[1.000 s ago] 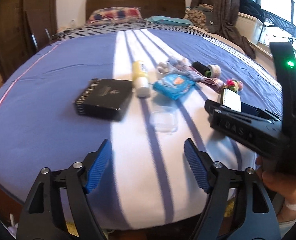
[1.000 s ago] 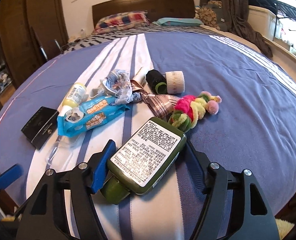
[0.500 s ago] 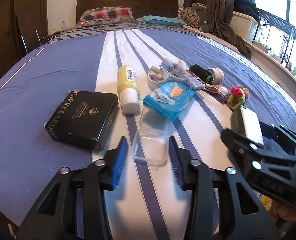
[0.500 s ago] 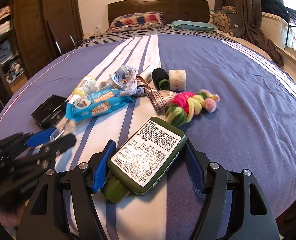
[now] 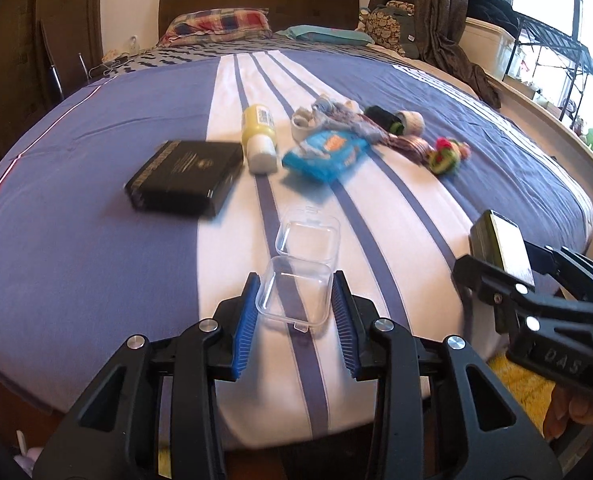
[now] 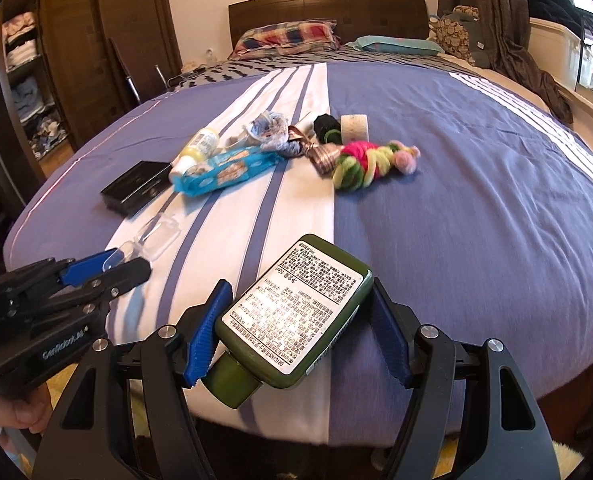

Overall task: Collect trash
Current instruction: 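Carry both items down into the dark bin and open both tools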

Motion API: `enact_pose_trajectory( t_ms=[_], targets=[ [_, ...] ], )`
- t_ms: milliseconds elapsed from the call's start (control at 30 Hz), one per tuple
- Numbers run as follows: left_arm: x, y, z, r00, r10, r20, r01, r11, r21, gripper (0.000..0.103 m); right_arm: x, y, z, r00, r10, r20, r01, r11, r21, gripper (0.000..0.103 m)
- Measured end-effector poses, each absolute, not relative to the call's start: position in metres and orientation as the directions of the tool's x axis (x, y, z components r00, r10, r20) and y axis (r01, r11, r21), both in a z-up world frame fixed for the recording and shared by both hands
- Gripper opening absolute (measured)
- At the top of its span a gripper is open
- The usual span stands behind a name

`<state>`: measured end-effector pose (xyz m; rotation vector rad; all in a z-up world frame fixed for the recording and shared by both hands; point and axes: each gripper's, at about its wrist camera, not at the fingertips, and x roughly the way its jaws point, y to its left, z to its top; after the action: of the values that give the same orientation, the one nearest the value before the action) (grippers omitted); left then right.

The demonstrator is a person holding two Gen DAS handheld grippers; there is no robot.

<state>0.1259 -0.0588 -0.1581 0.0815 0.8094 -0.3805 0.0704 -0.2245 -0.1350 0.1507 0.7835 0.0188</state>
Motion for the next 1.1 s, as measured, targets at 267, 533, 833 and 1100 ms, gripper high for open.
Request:
enact_pose_trajectory(
  t_ms=[267,533,833,1100],
  targets=[
    [0.071,-0.044,-0.159,0.633,-0.310,-0.710,0.364,0.928,-0.081,0.034,0.028,-0.217,-0.128,0.722,0.110,-0.684,-0.009,0.989,0.150,0.069],
    [0.030,-0.035,-0.168,0.625,-0.301,-0.720,0.352,0.932,-0.084,0.034,-0.008,-0.210,-0.137,0.698,0.158,-0.698,-0.038,0.982,0.185,0.069],
    [0.010,-0.031,-0.211,0.538,-0.297,-0.789,0.341,0.933,-0.119,0.034,-0.022,-0.208,-0.181,0.607,0.192,-0.771,-0.018,0.973,0.229,0.069],
    [0.011,-0.031,-0.254,0.435,-0.279,-0.856,0.332,0.933,-0.136,0.034,-0.016,-0.203,-0.226,0.499,0.233,-0.835,0.003,0.963,0.270,0.069]
  ],
)
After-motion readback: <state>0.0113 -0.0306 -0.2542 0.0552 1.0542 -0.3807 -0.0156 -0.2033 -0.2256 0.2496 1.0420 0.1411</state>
